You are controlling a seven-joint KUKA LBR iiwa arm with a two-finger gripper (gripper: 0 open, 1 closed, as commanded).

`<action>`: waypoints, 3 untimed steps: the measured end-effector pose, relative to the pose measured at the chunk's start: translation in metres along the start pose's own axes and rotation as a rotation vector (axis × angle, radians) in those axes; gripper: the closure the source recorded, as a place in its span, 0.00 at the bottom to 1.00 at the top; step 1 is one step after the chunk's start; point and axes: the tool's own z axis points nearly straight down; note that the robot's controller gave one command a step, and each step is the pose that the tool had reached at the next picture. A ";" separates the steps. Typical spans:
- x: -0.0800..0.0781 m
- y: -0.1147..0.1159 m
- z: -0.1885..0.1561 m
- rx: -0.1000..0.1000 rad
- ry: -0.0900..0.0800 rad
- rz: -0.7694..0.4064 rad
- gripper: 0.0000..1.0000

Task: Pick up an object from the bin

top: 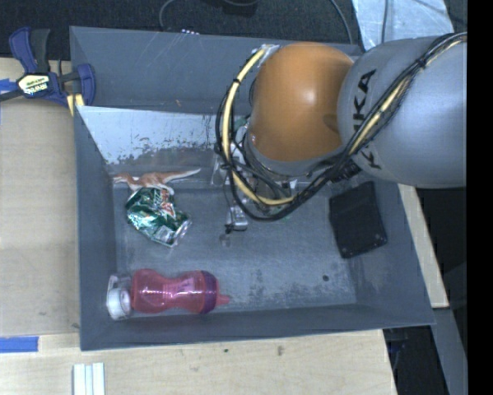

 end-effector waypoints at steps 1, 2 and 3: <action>0.029 0.020 0.054 0.000 0.000 -0.091 0.00; 0.058 0.072 0.068 -0.001 -0.001 -0.215 0.00; 0.054 0.059 0.071 0.000 0.000 -0.245 0.00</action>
Offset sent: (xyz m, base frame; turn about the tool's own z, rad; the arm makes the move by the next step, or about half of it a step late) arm -0.0577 0.0701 -0.0681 -0.2089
